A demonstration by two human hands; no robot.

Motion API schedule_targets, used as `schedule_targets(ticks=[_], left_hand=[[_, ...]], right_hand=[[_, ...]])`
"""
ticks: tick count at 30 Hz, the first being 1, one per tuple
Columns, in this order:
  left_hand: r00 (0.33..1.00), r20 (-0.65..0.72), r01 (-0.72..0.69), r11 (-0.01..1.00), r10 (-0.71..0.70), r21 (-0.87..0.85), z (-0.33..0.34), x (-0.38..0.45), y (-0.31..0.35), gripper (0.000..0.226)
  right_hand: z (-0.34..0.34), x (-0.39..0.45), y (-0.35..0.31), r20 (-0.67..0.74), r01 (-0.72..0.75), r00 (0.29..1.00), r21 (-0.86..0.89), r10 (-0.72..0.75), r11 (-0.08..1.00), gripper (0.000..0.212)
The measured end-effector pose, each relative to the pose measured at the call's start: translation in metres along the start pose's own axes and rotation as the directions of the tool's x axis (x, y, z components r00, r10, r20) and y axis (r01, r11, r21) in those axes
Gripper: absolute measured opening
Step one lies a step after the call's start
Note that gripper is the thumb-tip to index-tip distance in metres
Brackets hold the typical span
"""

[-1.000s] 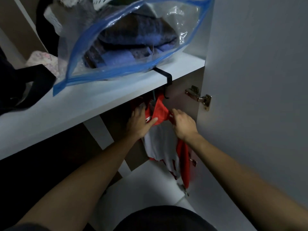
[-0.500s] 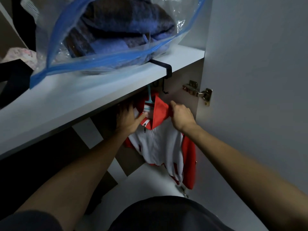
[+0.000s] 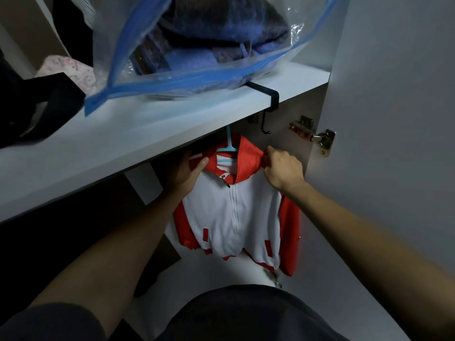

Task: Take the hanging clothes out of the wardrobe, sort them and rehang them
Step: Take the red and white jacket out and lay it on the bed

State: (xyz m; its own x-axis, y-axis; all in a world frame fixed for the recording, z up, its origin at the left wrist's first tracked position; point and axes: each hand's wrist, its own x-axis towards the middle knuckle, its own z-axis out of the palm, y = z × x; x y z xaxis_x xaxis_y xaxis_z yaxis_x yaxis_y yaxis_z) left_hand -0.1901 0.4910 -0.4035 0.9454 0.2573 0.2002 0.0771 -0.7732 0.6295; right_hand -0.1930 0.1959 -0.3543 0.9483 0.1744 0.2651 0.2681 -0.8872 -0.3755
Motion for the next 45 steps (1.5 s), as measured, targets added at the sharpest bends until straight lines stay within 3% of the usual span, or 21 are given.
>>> schedule_targets(ticks=[5,9,14,20,23,26,30,34,39,45], left_hand=[[0.996,-0.068,-0.036,0.982,0.049,0.187,-0.012,-0.016,-0.02,0.08],[0.987,-0.148,-0.027,0.982,0.056,0.187,-0.021,-0.024,-0.019,0.072],[0.958,-0.28,-0.005,0.984,0.057,0.18,-0.033,-0.035,-0.011,0.071],[0.957,-0.289,0.055,0.986,-0.007,0.158,-0.043,-0.049,-0.006,0.085],[0.953,-0.299,0.092,0.983,-0.041,0.159,-0.048,-0.057,0.001,0.078],[0.958,-0.284,0.102,0.98,-0.05,0.173,-0.052,-0.075,0.008,0.071],[0.969,-0.243,0.088,0.979,-0.041,0.183,-0.06,-0.112,0.008,0.072],[0.982,-0.189,0.042,0.989,-0.015,0.14,-0.071,-0.146,0.014,0.079],[0.992,-0.101,-0.059,0.99,0.073,0.13,-0.075,-0.182,0.035,0.065],[0.979,0.125,-0.181,0.974,0.164,0.138,-0.045,-0.204,0.052,0.057]], right_hand=[[-0.003,-0.007,0.0,-0.061,-0.028,0.998,0.027,0.029,0.999,0.01],[-0.009,-0.009,-0.007,-0.093,-0.047,0.994,0.044,0.051,0.998,0.009],[-0.022,-0.005,-0.015,-0.109,-0.027,0.994,0.031,0.03,0.999,0.016],[-0.034,-0.002,-0.024,-0.093,-0.017,0.995,0.04,0.02,0.999,0.024],[-0.041,0.003,-0.027,-0.092,0.0,0.996,0.05,0.005,0.999,0.026],[-0.042,-0.005,-0.024,-0.057,0.011,0.998,0.046,-0.008,0.999,0.024],[-0.039,-0.037,-0.016,-0.042,0.012,0.999,0.087,-0.009,0.996,0.005],[-0.047,-0.084,-0.007,-0.046,-0.014,0.999,0.146,0.021,0.989,0.013],[-0.056,-0.148,0.022,0.003,-0.078,0.997,0.272,0.08,0.959,0.009],[-0.062,-0.238,0.062,-0.027,-0.17,0.981,0.354,0.191,0.92,0.007]])
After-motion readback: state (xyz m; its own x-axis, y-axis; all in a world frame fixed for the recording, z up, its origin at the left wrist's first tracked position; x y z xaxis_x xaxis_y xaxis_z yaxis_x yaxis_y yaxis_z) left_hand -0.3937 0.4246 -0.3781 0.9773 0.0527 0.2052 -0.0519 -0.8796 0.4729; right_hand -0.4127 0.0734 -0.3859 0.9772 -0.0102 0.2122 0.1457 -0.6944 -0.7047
